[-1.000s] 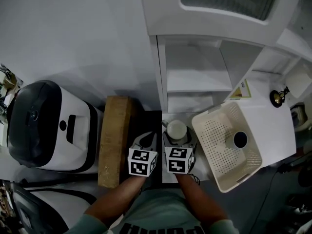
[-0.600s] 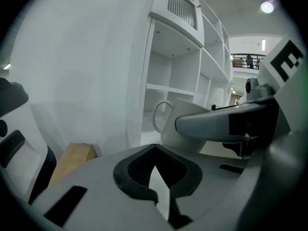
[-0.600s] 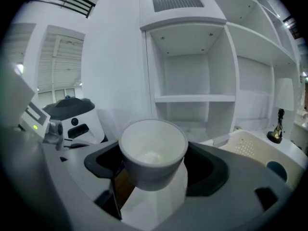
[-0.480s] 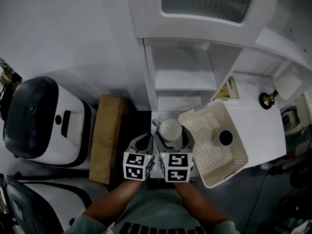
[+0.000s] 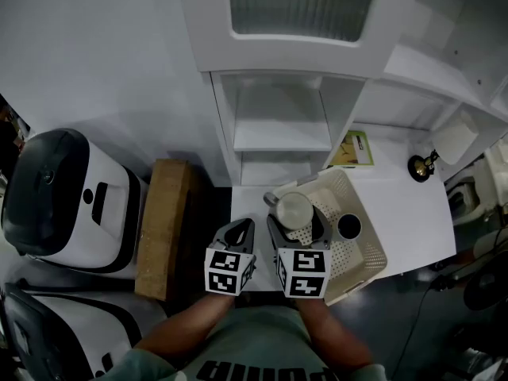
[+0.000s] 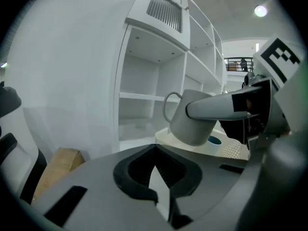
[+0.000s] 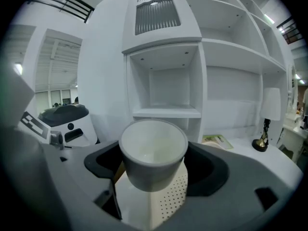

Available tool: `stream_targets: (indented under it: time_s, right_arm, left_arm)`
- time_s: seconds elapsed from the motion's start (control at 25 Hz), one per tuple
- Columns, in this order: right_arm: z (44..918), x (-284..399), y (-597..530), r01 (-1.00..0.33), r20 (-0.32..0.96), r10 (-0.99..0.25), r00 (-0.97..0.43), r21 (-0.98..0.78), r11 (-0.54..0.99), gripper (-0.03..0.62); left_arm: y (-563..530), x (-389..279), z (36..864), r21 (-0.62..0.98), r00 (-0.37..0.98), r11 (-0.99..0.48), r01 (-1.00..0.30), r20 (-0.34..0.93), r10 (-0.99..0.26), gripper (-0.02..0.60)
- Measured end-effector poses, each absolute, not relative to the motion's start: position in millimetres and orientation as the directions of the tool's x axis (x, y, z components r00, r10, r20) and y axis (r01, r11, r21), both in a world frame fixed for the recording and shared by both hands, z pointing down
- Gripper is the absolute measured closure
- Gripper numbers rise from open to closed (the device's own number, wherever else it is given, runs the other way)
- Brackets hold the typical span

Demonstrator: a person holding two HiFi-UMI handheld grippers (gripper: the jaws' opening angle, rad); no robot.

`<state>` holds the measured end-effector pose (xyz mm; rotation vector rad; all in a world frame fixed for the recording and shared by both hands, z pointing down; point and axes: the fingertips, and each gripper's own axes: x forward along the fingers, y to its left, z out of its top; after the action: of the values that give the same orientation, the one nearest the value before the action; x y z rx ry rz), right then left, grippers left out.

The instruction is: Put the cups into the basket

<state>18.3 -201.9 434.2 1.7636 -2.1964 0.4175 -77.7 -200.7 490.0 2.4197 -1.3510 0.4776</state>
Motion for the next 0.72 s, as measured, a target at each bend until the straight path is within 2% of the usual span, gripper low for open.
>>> stream_targets:
  time_s: [0.32,0.72]
  right_arm:
    - [452.2,60.3,-201.7,-0.982,0.442,-0.879,-0.176,-0.015,0.189,0.210]
    - [496.5,77.5,-209.8,-0.977,0.528,-0.826,-0.197,-0.035,0.211,0.210]
  left_arm:
    - [-197.4,-44.8,489.0,0.135,0.512,-0.508,-0.850,0.436,-0.740,0.575]
    - [-195.6,-39.0,501.7,0.135,0.472,-0.467,-0.874,0.464,-0.750,0.575]
